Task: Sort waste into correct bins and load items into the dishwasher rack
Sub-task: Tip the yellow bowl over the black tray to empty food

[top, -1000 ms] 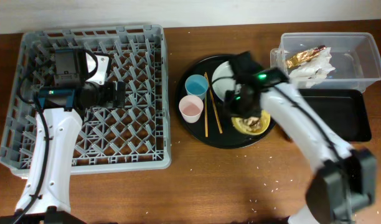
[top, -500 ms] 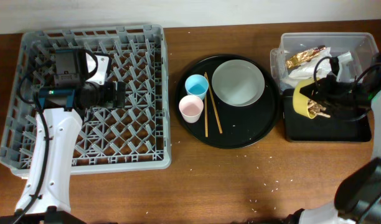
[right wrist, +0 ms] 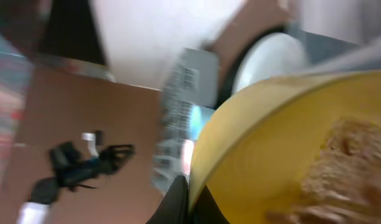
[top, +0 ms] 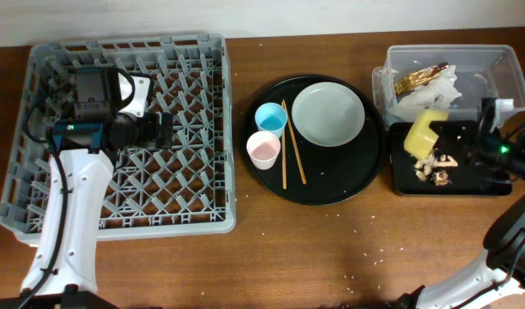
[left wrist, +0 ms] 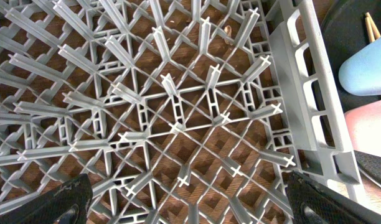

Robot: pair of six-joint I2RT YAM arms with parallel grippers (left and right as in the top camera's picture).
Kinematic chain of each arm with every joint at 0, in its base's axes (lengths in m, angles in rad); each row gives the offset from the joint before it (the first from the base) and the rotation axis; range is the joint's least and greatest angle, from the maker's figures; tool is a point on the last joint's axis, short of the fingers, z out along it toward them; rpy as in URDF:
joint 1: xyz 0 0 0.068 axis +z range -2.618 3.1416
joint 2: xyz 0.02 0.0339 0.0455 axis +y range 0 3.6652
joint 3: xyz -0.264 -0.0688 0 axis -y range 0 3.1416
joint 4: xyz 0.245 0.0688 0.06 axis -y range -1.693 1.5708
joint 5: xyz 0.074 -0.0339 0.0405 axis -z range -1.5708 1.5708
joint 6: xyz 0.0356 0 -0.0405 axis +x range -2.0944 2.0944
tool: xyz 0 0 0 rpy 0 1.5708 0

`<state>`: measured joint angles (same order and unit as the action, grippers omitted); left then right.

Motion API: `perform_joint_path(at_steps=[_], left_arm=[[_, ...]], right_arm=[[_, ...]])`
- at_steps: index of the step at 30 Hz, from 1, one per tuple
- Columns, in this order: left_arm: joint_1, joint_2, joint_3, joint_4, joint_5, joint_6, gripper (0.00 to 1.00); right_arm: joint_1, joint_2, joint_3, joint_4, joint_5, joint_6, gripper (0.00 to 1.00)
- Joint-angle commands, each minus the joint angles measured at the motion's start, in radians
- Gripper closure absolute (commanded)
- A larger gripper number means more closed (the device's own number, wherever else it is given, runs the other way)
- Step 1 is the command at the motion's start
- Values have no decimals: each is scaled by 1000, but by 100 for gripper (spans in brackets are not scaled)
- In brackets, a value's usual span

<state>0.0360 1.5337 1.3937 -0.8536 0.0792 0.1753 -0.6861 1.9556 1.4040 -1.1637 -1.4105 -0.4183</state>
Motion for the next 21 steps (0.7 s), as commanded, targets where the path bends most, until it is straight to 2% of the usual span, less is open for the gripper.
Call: perform_joint_path(at_steps=[1, 5, 12, 21], left_arm=[[6, 7, 15, -2, 11, -5, 1], [6, 7, 15, -2, 11, -5, 1], [6, 7, 15, -2, 11, -5, 1], [6, 7, 15, -2, 11, -5, 1]], right_arm=[[-11, 0, -3, -11, -142, 34, 96], [-48, 0, -3, -6, -142, 41, 96], [-197, 0, -3, -5, -142, 43, 96], [-179, 0, -3, -2, -142, 83, 96]])
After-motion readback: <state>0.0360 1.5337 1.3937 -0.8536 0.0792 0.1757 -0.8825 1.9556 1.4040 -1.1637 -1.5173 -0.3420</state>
